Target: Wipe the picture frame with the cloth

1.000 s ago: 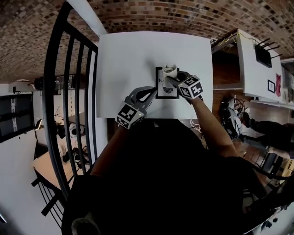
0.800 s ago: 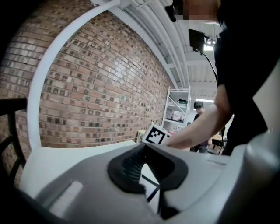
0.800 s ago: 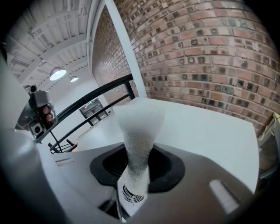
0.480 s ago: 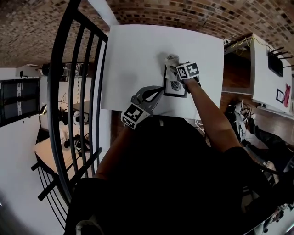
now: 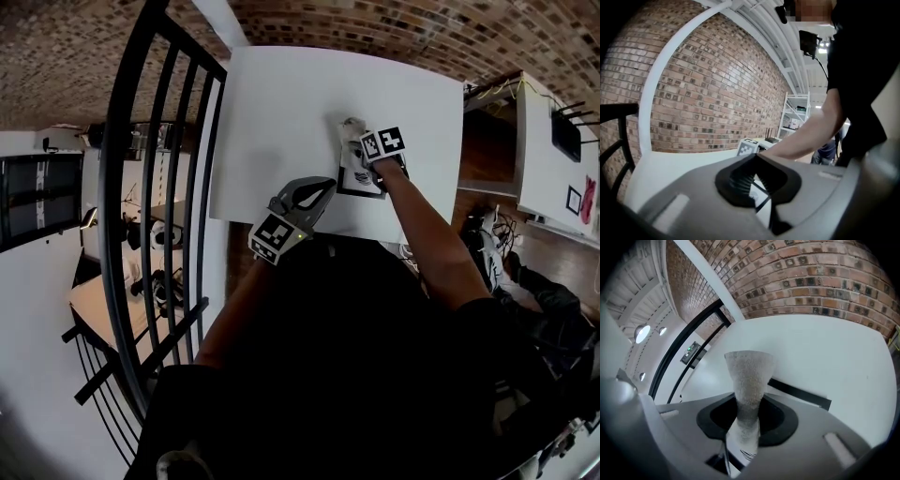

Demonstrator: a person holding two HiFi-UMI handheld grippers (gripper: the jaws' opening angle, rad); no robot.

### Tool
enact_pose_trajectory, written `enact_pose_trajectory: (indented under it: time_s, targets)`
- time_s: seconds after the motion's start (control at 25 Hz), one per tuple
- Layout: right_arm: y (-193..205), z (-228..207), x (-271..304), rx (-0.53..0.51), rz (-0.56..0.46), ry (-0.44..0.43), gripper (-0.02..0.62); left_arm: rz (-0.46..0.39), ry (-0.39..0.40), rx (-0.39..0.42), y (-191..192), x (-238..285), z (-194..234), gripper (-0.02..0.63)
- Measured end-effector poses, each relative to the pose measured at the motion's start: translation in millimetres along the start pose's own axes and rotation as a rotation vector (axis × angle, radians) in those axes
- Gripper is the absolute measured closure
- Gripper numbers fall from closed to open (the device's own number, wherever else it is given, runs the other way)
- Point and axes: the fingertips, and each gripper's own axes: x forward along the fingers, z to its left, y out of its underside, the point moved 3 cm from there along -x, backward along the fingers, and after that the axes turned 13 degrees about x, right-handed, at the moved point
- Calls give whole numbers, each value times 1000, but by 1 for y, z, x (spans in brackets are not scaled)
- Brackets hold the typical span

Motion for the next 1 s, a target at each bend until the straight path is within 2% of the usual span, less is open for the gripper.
enact_pose_trajectory:
  time_s: [0.68, 0.84, 1.0]
  targets:
    - [78, 20, -10, -12, 52, -54, 479, -18, 77, 18, -6, 15, -21, 606]
    - [75, 18, -24, 0, 18, -67, 479, -21, 96, 30, -10, 20, -25, 606]
    - [53, 0, -39, 55, -37, -70, 479, -21, 105, 38, -13, 23, -29, 606]
